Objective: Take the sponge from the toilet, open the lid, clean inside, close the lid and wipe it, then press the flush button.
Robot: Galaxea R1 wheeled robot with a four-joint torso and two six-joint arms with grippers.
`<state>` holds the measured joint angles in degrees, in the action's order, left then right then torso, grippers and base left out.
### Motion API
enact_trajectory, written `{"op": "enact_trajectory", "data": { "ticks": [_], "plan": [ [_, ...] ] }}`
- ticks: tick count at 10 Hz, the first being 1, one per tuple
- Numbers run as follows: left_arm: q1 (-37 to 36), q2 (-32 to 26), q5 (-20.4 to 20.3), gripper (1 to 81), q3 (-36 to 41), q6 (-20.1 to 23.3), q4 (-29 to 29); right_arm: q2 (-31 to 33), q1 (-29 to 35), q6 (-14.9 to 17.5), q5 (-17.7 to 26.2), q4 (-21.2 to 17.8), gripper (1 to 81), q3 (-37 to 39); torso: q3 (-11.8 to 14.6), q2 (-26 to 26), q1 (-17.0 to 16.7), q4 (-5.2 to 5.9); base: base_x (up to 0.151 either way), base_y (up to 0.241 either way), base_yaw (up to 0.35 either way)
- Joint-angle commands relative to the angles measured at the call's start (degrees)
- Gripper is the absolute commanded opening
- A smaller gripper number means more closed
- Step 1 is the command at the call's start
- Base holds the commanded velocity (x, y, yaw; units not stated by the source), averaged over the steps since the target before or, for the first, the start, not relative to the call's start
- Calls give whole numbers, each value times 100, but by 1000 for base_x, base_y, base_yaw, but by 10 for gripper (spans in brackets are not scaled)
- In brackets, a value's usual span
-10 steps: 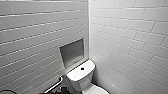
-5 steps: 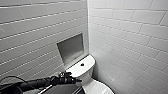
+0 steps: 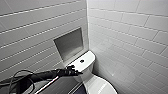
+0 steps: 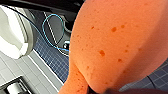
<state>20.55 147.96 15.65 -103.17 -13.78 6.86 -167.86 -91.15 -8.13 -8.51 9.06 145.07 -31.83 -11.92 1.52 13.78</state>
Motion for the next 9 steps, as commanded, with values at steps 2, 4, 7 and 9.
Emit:
{"op": "enact_trajectory", "data": {
  "ticks": [2, 4, 7, 9],
  "plan": [
    [-1303, 578, 439, 811, -854, -46, 78, -65, -57, 22, 394, 105, 10, -76, -204, 2, 2, 0, 0, 0, 0],
    [-1689, 753, 553, 811, -995, -55, 122, -57, -57, 22, 394, 105, 10, -50, -177, 6, 4, 0, 0, 0, 0],
    [-2024, 947, 562, 811, -1250, -152, 166, -66, -66, 22, 394, 105, 10, -41, -186, 11, 9, 0, 0, 0, 0],
    [-2024, 1281, 562, 811, -1803, -152, 105, -66, -93, 22, 394, 96, 10, -41, -186, 11, 11, 0, 0, 0, 0]
  ]
}}
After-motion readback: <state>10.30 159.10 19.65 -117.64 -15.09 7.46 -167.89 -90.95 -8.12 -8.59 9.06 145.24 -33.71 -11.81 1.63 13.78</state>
